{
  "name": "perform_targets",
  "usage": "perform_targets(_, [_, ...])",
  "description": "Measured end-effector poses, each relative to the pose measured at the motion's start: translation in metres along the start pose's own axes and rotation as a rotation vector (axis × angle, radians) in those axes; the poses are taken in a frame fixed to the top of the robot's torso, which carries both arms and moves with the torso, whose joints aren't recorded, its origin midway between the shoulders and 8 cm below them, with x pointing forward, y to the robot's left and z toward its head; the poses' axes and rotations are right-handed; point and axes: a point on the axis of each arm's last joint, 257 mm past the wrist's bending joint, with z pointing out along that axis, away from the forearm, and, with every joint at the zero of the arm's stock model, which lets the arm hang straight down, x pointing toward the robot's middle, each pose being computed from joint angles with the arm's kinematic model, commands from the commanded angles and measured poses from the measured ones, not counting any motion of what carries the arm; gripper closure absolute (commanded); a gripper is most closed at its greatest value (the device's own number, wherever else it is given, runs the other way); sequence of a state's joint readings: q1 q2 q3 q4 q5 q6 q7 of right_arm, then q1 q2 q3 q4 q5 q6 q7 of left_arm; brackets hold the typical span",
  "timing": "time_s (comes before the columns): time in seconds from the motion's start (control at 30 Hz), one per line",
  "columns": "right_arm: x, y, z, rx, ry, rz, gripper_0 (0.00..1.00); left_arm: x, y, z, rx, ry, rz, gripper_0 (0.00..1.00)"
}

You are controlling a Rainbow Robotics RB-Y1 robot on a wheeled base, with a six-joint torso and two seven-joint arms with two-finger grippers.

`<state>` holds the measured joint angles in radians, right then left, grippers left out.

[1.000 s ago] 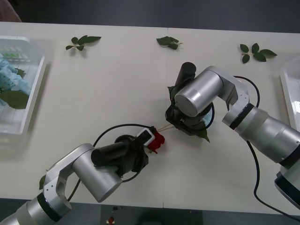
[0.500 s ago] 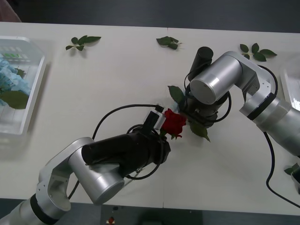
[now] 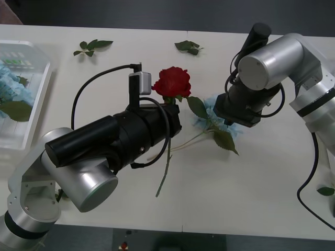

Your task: Put the red flowers into the right box and the blue flowers into the left box

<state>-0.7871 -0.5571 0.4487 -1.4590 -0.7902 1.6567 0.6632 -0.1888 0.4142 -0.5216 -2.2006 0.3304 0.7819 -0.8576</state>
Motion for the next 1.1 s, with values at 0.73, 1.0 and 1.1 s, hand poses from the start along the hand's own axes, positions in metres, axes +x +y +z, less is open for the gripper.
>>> perform_targets(0.73, [-0.061, -0.032, -0.109, -0.306, -0.157, -0.751, 0.00, -0.134, -0.045, 0.010, 0.015, -0.266, -0.348, 1.00])
perform_targets(1.0, [-0.048, -0.065, -0.139, -0.486, -0.216, -0.875, 0.00, -0.166, -0.080, 0.046, 0.034, -0.332, -0.406, 1.00])
perform_targets(1.1, [-0.056, -0.069, -0.155, -0.521, -0.294, -0.922, 0.00, -0.164, -0.095, 0.060, 0.048, -0.314, -0.429, 1.00])
